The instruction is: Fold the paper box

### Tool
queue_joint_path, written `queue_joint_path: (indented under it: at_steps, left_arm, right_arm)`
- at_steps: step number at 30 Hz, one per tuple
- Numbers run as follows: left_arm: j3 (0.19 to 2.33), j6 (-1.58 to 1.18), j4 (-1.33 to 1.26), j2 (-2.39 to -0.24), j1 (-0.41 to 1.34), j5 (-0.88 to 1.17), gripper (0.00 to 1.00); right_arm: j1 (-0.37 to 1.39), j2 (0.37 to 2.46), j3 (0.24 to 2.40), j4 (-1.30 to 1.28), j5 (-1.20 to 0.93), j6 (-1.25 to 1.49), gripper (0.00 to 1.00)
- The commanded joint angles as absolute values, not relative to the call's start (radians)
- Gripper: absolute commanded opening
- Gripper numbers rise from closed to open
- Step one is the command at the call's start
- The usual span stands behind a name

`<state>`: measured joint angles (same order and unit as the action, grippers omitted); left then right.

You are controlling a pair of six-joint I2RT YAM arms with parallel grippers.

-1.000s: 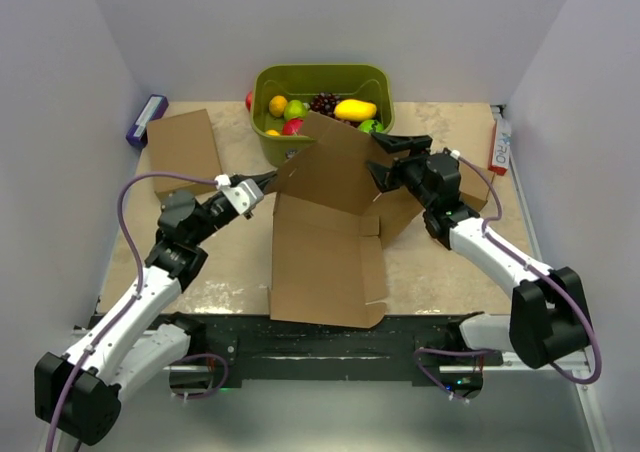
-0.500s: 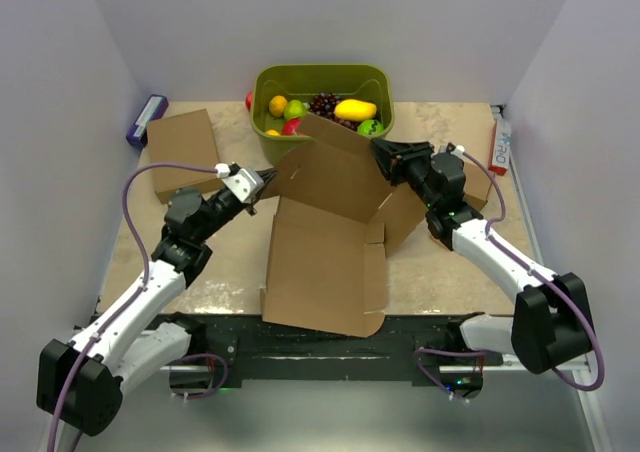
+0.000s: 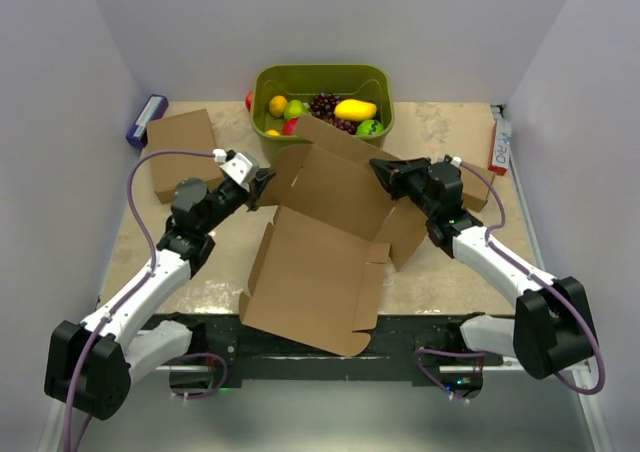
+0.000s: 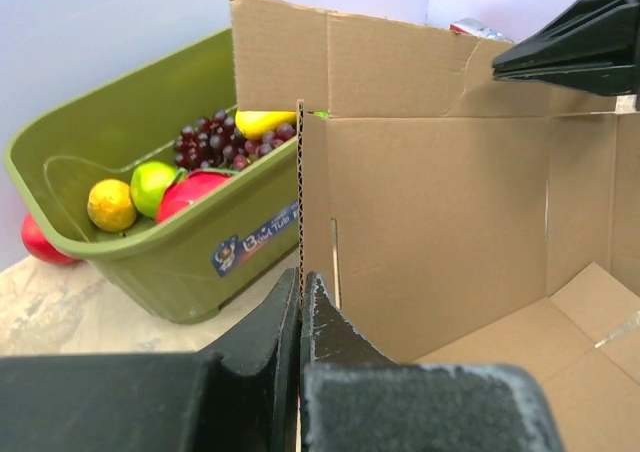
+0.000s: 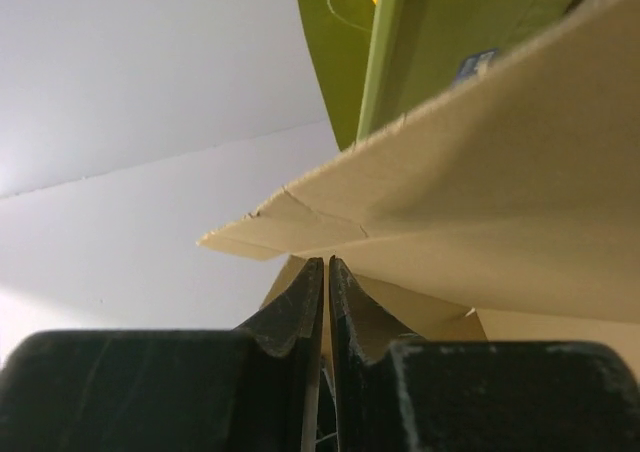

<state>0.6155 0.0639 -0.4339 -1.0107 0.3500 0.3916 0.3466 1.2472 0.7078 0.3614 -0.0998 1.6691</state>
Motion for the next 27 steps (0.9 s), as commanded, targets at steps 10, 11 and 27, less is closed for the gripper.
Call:
queue_joint_path:
  at_steps: [10, 11, 27]
  left_arm:
    - [0.623, 0.142, -0.502, -0.979, 0.344, 0.489, 0.00]
    - [0.615, 0.162, -0.497, -0.970, 0.345, 0.491, 0.00]
    - [0.499, 0.468, -0.494, -0.805, 0.518, 0.244, 0.00]
  right_arm:
    - [0.356, 1.092, 0.797, 0.204, -0.023, 1.380, 0.67]
    - [0.357, 1.089, 0.814, 0.193, -0.028, 1.350, 0.82]
    - [0.367, 1.066, 0.715, 0.285, -0.160, 1.739, 0.97]
